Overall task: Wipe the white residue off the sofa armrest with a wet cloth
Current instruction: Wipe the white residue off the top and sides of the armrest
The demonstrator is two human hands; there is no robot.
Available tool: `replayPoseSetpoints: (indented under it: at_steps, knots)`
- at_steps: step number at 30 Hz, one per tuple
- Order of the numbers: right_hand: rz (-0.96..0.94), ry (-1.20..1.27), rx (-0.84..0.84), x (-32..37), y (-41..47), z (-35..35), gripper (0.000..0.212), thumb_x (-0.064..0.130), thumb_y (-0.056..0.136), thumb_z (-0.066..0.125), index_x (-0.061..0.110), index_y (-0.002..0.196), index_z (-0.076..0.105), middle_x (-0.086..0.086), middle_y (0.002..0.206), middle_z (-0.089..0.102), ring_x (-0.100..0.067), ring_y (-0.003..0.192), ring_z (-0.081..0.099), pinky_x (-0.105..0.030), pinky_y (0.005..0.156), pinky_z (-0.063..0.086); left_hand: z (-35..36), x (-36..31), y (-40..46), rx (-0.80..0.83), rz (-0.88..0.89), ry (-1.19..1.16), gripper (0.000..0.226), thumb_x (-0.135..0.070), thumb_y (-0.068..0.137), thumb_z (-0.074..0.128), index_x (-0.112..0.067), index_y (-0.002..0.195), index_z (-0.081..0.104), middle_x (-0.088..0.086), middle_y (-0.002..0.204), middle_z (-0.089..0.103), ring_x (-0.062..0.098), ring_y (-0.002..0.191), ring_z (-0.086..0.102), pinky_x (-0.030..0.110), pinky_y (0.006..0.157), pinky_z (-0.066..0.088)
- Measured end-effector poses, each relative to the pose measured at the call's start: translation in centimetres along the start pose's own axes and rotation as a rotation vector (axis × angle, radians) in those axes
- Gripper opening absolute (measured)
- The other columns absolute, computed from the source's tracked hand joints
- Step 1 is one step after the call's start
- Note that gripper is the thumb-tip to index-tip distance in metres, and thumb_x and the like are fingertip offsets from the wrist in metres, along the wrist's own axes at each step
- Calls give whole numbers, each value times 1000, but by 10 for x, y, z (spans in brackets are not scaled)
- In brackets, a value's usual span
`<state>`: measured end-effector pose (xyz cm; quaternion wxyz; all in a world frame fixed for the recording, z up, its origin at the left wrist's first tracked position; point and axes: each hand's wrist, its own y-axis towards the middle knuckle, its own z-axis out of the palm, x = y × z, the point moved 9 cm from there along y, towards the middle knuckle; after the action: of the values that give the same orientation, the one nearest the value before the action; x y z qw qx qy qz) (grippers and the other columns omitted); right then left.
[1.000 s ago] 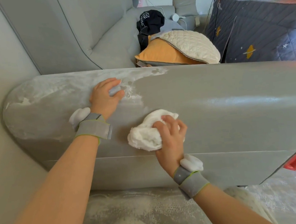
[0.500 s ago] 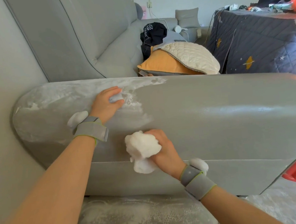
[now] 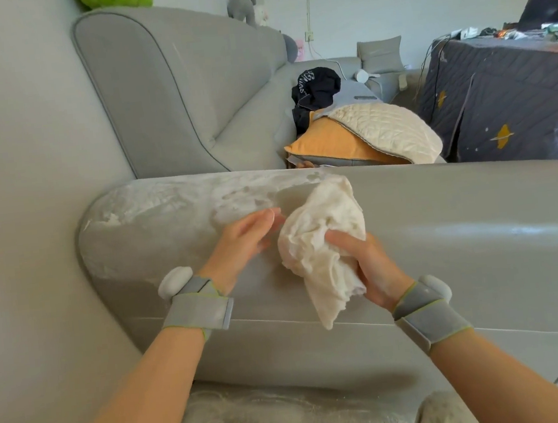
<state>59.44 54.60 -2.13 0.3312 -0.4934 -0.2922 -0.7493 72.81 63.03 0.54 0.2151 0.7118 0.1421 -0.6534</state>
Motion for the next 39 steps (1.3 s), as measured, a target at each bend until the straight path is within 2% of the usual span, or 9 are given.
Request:
replayPoseSetpoints:
  at_steps: [5,9,15,20,23,26,30,34,39]
  knots:
    - [-61,-140,10,6,5,5,55,20,69,68,12,121,52,-6,107,67,-21,96,67,-31,75,56,27,9,-15,137,-89,-95,28,-20,90,54,-14,117,58,4,109,67,19,98,65,37,86,55]
    - [-91,-263,33,13,9,5,66,33,58,74,20,118,49,-8,117,61,-24,105,62,-43,88,54,30,7,-19,110,-134,20,17,-18,95,48,-19,110,55,7,111,62,22,102,60,46,92,49]
    - [-298,-660,319,47,1,18,44,12,78,66,35,111,49,15,110,55,10,97,54,-8,81,44,19,-7,-20,-22,3,390,9,-22,97,44,-28,101,50,1,105,60,20,100,58,39,89,48]
    - [-516,-782,465,57,-7,28,25,12,78,55,29,94,64,1,115,46,12,108,46,-6,89,37,20,-4,-24,-41,-22,146,17,-9,96,45,-25,99,51,-3,97,58,9,85,58,22,70,52]
    - [-619,-804,429,57,-3,25,34,-4,75,56,29,80,65,4,112,41,8,98,48,-9,81,41,20,9,-29,56,-176,-117,29,-1,78,55,-16,102,59,4,97,59,22,90,56,32,73,49]
    - [-690,-823,393,55,1,18,42,-17,70,58,24,73,65,4,110,40,8,104,44,-8,83,37,25,15,-35,156,-322,-303,47,-29,68,57,-10,112,62,11,110,57,28,100,48,39,81,47]
    - [-777,-819,388,57,2,23,29,-4,73,57,24,72,63,5,109,39,2,108,41,-9,83,36,45,17,-33,240,-393,114,60,-57,79,43,-15,120,58,6,113,64,19,101,61,36,84,52]
    - [-746,-732,267,46,22,15,18,13,74,70,29,81,65,7,108,39,-15,102,49,-16,87,42,30,14,-17,88,-294,217,58,-46,76,61,-5,118,60,19,114,64,30,100,63,48,89,49]
    - [-757,-790,179,21,36,10,13,26,79,58,32,87,65,31,114,39,-22,104,52,-35,87,47,15,22,-6,-28,-189,301,29,-19,88,62,3,106,63,8,93,64,17,84,60,31,77,49]
